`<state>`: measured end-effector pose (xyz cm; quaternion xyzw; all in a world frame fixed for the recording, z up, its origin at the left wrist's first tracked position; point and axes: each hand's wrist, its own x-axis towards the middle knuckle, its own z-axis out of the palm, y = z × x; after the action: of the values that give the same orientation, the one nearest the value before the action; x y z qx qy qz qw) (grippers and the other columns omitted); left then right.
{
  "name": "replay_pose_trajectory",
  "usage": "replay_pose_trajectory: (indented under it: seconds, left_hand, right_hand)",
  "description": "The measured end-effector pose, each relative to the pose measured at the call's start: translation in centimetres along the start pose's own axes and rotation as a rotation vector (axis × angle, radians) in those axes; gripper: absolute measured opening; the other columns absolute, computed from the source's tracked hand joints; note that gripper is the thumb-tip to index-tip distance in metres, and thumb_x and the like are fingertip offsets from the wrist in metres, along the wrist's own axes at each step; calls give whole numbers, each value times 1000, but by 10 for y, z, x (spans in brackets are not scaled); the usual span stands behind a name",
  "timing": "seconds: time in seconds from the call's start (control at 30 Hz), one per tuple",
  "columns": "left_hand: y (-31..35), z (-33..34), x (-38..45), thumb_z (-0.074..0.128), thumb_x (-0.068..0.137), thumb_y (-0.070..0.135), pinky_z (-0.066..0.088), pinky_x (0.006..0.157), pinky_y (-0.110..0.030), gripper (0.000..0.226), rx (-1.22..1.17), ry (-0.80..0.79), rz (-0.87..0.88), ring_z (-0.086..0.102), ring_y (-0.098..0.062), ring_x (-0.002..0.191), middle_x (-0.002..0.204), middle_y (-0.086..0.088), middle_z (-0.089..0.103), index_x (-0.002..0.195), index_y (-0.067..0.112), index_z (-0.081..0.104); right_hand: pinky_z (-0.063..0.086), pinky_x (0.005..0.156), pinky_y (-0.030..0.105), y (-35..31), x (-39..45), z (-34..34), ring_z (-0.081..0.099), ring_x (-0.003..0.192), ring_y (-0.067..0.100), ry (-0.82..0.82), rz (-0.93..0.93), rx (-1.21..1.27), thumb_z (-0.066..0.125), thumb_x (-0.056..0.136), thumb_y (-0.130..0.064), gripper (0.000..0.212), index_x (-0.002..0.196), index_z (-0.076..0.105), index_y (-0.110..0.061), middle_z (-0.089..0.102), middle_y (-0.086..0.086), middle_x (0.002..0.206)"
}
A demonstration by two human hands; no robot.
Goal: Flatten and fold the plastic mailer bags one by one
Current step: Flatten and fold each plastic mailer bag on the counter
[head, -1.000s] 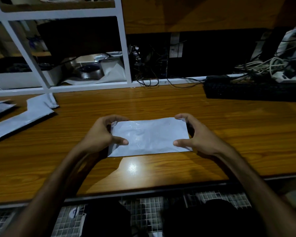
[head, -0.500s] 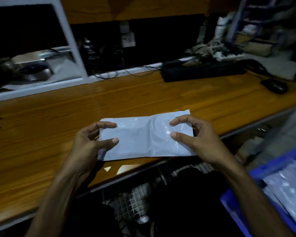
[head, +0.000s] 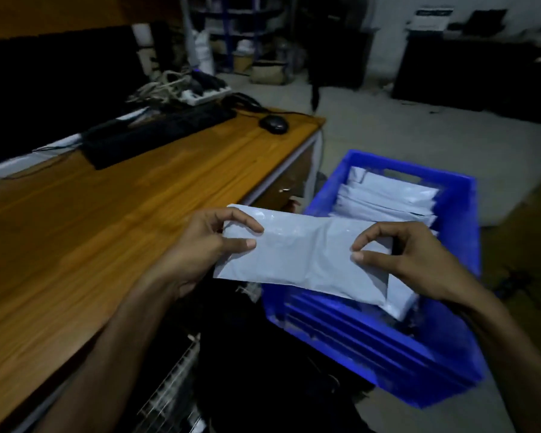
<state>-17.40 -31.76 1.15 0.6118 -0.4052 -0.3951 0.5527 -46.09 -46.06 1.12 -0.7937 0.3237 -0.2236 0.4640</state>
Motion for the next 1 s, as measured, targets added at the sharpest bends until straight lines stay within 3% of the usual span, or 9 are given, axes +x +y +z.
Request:
replay_pose_trajectory:
  seconds: [0.1,0.23,0.37,0.43,0.53,0.6,0.7,0.83,1.0]
  left_hand:
    - [6,34,46,74,85,-13,61,83,-42,21,132,-170,-12,74,-30,102,107,-11,78,89,8,79]
    - [-2,73,96,78,83,-10,55,100,-41,21,372,-360,53,70,-16,110,105,-2,78,88,10,80]
    - [-27,103,127,81,78,-9,46,107,-31,25,526,-472,38,68,-7,108,101,5,78,84,15,81]
    - [-44,117,136,80,75,-12,49,97,-27,28,607,-507,31,69,-6,99,94,3,78,79,16,80]
    - [-70,136,148,67,72,-14,54,63,-38,31,691,-491,-32,67,-27,63,72,-13,72,68,15,74]
    - [-83,147,156,59,74,-18,47,49,-31,37,722,-436,-49,61,-19,50,67,-13,68,65,15,71]
    - [-94,157,173,54,72,-20,52,50,-25,43,778,-351,-7,68,-15,76,95,-6,71,64,19,70]
    - [-107,160,191,54,69,-20,62,81,-46,44,839,-330,76,69,-28,101,107,-12,68,71,21,68]
    - [-120,161,186,59,73,-21,43,84,-25,41,960,-390,164,46,-17,98,110,-3,41,88,16,64]
  right_hand:
    - [53,86,31,24,-11,-32,70,95,9,-17,75,-96,84,85,-17,6,86,78,-17,77,-5,97]
    - [57,84,51,57,-8,-54,71,86,23,-64,160,-291,87,82,-26,15,82,72,-25,74,-1,90]
    - [53,93,42,95,6,-60,65,99,6,-171,289,-589,81,74,-46,21,88,67,-42,70,-15,97]
    - [52,95,41,105,14,-59,60,107,9,-246,378,-700,82,74,-47,22,88,66,-43,64,-16,106]
    - [54,94,44,113,29,-55,63,107,20,-388,489,-817,85,79,-43,24,89,64,-38,64,-6,113]
    - [56,93,45,118,42,-54,67,104,22,-440,525,-843,86,81,-38,26,96,65,-34,66,-3,115]
    - [56,95,45,124,57,-57,67,106,23,-478,550,-860,87,83,-33,34,110,69,-28,68,0,120]
    - [54,98,46,132,69,-60,63,115,26,-487,580,-942,87,83,-35,48,124,65,-24,64,3,130]
    - [52,90,44,129,55,-46,48,131,31,-467,489,-1168,80,86,-45,62,137,56,-18,41,9,145]
